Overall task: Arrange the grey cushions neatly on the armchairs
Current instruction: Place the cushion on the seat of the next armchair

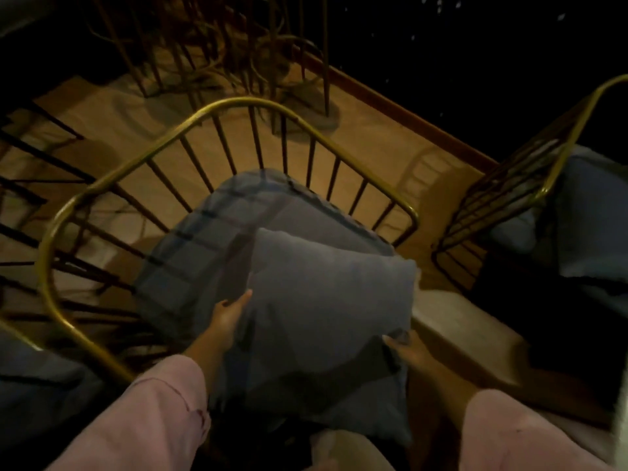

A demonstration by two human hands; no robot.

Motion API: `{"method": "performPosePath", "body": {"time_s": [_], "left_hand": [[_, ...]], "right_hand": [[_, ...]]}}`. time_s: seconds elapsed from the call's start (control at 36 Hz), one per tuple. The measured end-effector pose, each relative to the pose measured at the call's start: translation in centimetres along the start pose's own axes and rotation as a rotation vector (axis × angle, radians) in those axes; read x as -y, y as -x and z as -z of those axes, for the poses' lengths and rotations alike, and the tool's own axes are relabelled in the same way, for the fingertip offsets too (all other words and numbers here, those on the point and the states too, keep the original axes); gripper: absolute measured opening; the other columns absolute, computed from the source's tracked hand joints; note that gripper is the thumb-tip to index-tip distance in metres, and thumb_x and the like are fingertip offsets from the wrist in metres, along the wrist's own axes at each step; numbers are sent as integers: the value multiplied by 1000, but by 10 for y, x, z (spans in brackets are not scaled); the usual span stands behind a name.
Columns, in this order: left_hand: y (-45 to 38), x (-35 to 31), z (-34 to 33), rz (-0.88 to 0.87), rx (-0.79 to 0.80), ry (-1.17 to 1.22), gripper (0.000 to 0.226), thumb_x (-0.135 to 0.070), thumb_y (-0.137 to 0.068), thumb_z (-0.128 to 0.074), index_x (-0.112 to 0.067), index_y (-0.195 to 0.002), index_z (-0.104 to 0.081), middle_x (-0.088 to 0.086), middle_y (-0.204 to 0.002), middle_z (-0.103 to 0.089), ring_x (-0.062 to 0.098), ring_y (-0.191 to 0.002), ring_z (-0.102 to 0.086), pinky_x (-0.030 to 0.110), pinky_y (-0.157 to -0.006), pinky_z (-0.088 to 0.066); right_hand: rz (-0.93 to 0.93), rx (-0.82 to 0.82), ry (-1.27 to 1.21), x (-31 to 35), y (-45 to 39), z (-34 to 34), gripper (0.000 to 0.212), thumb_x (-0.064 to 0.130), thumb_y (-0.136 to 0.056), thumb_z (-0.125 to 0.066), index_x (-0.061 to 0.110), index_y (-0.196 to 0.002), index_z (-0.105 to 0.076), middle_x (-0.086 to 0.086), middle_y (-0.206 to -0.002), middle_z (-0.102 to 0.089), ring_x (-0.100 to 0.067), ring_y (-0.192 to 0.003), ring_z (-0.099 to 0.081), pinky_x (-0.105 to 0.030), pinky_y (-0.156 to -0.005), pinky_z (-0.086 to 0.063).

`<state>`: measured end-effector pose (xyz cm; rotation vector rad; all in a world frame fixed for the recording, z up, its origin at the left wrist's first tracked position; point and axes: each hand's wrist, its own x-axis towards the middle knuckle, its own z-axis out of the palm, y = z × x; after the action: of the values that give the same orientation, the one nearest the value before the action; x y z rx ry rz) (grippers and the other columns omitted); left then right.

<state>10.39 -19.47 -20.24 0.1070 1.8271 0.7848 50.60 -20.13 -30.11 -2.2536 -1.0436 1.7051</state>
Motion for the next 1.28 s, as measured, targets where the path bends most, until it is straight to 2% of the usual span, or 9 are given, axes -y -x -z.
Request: {"method": "performPosePath", "body": {"time_s": [0.14,0.19,0.25,0.39,0.5,0.72,1.0,1.11,1.28], "left_hand": [[-25,10,-27,25,19,-31,50,-33,-76,-79,-8,-115,-61,16,-121,-66,33,-109,-64,48,-98,-51],[-42,20,-30,45,50,-73,81,-51,-64,-83,-12,-128,-54,10,-128,-62,31,-113,-61,47,-100,-49],[-58,30,-30,52,60,-113,104,-68,-49,-82,-20,-135,-48,4,-130,-59,29,-115,-60,49,-102,-47],[-68,35,-40,38,44,-129,84,-59,-68,-76,-20,-136,-45,0,-121,-54,24,-108,-56,41,-97,-47],[-75,36,-30,65,67,-70,101,-70,-45,-83,-14,-126,-59,1,-120,-67,23,-106,-65,43,-99,-50],[-33,58,-7,6,-63,147,90,-66,-53,-80,-15,-124,-63,2,-116,-70,22,-102,-66,37,-92,-51],[-16,82,27,15,-147,572,95,-78,-59,-70,-30,-138,-49,-3,-134,-62,24,-120,-61,46,-104,-45],[-21,85,23,-35,-136,697,86,-72,-64,-72,-33,-137,-50,-3,-134,-62,23,-121,-61,47,-106,-44],[-41,90,13,27,-99,742,89,-69,-60,-77,-29,-136,-53,0,-131,-64,24,-118,-63,48,-104,-46]], "right_hand": [[39,-19,-109,27,2,1,139,89,-31,-70,7,-141,-49,-13,-141,-55,-34,-130,-52,-49,-106,-44],[23,-53,-140,22,-8,4,145,90,-25,-68,7,-142,-47,-12,-143,-54,-33,-130,-52,-44,-105,-45],[-9,-55,-162,28,-7,6,140,85,-29,-75,10,-143,-46,-11,-146,-52,-33,-131,-52,-46,-104,-46],[-75,-17,-191,40,-10,8,122,75,-40,-81,17,-142,-48,-3,-140,-56,-28,-125,-56,-42,-98,-49],[-88,-28,-206,56,-12,9,77,50,-78,-72,20,-144,-46,-6,-149,-48,-32,-136,-46,-42,-102,-42],[74,-113,-80,109,15,20,100,58,-61,-73,19,-148,-39,-7,-152,-44,-31,-139,-42,-36,-102,-38],[480,130,229,273,-14,-15,98,60,-70,-76,25,-150,-33,4,-152,-43,-19,-136,-45,-40,-109,-42],[561,186,311,315,-31,-44,84,47,-78,-76,23,-149,-36,10,-137,-47,-5,-117,-44,-23,-95,-39],[562,261,422,330,-62,-74,89,64,-68,-76,28,-144,-46,4,-144,-54,-19,-130,-52,-40,-108,-44]]}}
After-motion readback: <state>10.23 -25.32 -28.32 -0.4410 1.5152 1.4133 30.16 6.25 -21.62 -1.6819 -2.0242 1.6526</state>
